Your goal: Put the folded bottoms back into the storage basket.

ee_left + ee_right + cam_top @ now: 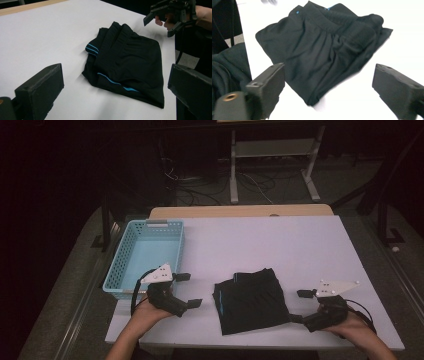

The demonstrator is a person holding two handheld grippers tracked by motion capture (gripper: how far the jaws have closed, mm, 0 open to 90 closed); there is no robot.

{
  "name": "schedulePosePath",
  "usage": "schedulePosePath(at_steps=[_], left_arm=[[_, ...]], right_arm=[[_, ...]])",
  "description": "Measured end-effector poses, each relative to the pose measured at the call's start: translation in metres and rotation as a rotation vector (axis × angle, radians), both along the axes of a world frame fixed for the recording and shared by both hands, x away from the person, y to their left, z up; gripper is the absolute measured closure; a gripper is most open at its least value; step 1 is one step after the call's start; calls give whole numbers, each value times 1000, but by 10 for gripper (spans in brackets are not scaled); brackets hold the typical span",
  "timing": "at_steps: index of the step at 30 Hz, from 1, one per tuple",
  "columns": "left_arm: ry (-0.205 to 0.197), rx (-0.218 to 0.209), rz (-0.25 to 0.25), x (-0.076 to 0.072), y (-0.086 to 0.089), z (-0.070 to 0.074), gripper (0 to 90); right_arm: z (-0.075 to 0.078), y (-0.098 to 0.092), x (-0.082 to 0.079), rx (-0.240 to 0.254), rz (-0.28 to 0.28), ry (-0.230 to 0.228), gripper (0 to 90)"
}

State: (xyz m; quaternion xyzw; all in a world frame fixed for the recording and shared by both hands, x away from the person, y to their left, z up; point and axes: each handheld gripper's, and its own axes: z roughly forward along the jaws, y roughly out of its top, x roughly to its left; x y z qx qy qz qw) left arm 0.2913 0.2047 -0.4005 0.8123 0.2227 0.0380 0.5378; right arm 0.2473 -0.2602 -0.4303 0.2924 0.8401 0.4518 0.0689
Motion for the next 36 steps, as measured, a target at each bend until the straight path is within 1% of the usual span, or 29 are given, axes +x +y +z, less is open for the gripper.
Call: schedulePosePath(at_steps=[2,3,4,5,10,12,14,22,24,26,27,32,36], left_arm=[[2,-2,2,0,0,0,1],[5,-6,4,0,0,0,1],[5,-6,4,0,0,0,1],[8,-8,9,0,0,1,1],[6,-15,24,-1,-2,2,1],[8,-20,19,-1,-5,3,1],[15,-16,11,-2,-10,3,1],[29,-15,-7,-3,-22,4,1],[39,-13,-28,-4,-28,4,1],[38,-14,-30,-4,-30,3,2],[42,-8,-36,-5,-34,3,1],[46,4,-44,-4,-42,1,1],[52,12,-38,-2,-47,-1,2]], right_arm=[[-1,-1,-1,-3,-3,0,72],[-5,-3,-2,-9,-11,4,31],[-5,-3,-2,-9,-11,4,31],[-7,-3,-2,-21,-9,5,11],[-8,-1,1,-23,-5,11,5],[-8,-1,2,-23,-2,17,6],[-10,1,2,-33,7,16,6],[-10,2,2,-34,22,19,6],[-10,3,2,-35,25,22,6],[-10,3,2,-35,27,22,6],[-11,4,2,-36,30,22,6],[-11,4,2,-36,29,22,6],[-11,4,2,-36,25,21,6]])
